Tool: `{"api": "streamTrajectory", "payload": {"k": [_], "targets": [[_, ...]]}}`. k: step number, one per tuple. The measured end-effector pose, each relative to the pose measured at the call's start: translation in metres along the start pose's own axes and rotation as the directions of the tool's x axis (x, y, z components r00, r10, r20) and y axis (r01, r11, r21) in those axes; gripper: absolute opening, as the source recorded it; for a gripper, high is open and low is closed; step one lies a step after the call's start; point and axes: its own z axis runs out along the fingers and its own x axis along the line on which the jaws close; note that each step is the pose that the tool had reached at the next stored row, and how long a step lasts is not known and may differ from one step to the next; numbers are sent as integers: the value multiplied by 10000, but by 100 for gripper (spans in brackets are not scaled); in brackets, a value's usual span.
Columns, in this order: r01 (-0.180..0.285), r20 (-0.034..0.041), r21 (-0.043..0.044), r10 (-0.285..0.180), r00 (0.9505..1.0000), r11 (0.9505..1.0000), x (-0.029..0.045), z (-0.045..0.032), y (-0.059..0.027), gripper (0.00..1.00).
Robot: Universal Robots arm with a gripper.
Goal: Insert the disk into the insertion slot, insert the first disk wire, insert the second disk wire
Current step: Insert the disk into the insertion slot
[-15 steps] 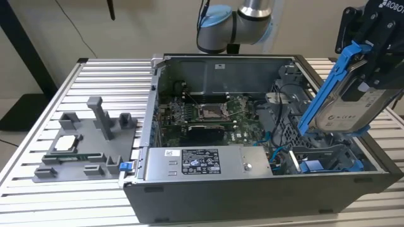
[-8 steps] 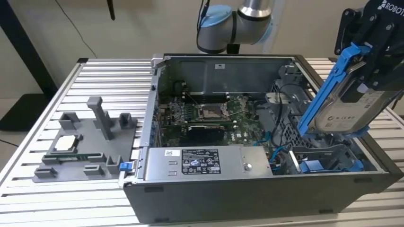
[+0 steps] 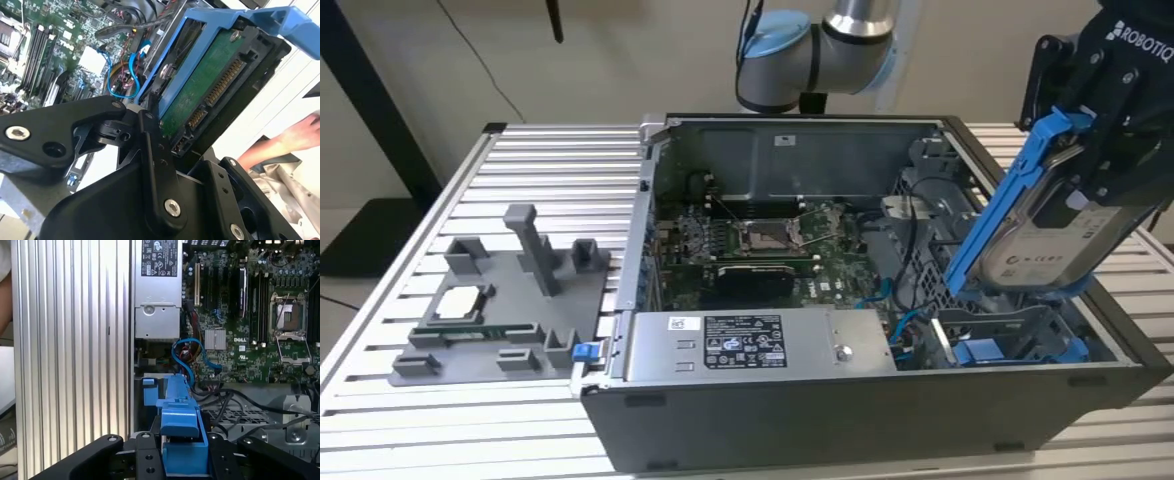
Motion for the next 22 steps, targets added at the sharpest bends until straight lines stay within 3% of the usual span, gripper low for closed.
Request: {"api": "streamTrajectory", "payload": {"k": [6,14,22], "targets": [[-1,17,1,1,10000,10000,6,105,-23,0],[2,65,0,-2,10000,10000,45,233,-117,0],[3,115,-1,-3,9999,10000,76,375,-126,0]]}}
